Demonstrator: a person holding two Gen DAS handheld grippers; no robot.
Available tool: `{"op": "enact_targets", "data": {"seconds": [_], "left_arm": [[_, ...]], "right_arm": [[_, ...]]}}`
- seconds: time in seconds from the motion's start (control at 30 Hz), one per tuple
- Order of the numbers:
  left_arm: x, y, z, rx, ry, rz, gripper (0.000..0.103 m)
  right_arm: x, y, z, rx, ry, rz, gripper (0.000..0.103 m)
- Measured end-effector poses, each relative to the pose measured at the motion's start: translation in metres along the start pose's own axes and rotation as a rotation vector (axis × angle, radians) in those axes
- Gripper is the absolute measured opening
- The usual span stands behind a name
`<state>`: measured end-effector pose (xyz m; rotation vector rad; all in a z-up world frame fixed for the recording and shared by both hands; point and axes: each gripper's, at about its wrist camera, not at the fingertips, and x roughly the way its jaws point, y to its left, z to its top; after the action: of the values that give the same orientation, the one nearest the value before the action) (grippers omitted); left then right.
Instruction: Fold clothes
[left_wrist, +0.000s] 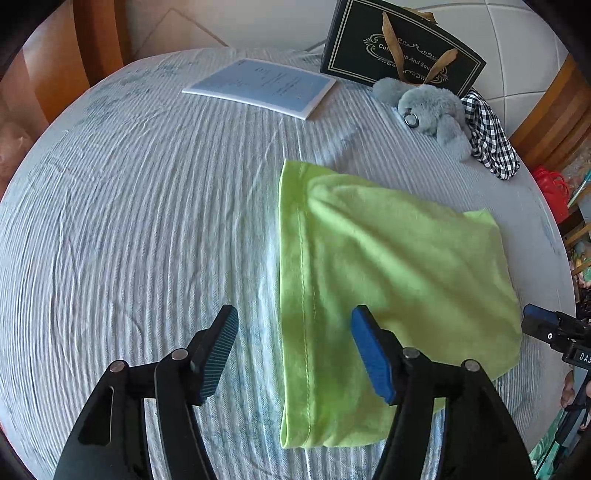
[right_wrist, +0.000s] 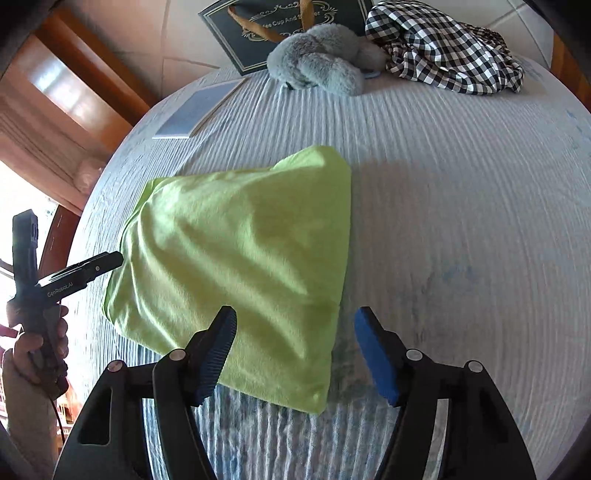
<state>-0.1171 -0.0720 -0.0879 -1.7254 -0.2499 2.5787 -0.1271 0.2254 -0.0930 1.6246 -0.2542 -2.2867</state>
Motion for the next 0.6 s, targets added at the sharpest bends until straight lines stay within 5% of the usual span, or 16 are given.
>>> {"op": "enact_targets", "data": {"seconds": [0.03,0.07,0.33,0.4,0.47,0.53,0.6], "left_arm": [[0.003,-0.001,-0.004,-0.001,0.016,0.003,0.027],[0.007,-0.001,-0.008,-0.002,0.039,0.003,0.009],[0.005,0.018,-0.027,-0.032,0.056,0.019,0.009],[-0.006,0.021,-0.03,-0.051,0.023,-0.051,0.027],[-0.017,0.018,-0.032,-0.068,-0.024,-0.095,0.071],[-0.026,0.012,-0.033,-0.082,-0.071,-0.128,0.072],[-0.025,0.004,-0.033,-0.094,-0.08,-0.146,0.072]], "right_arm": [[0.006,0.005,-0.003,-0.018,0.02,-0.005,0.022],[0.013,0.01,-0.005,-0.044,0.034,-0.047,0.016],[0.005,-0.009,-0.019,0.005,0.065,-0.092,0.012],[-0.009,-0.008,-0.021,0.002,0.017,-0.07,0.013],[-0.019,-0.01,-0.017,0.016,-0.023,-0.044,0.019],[-0.022,-0.012,-0.009,0.012,-0.04,-0.048,0.031],[-0.021,-0.015,0.001,0.004,-0.043,-0.048,0.032]]}}
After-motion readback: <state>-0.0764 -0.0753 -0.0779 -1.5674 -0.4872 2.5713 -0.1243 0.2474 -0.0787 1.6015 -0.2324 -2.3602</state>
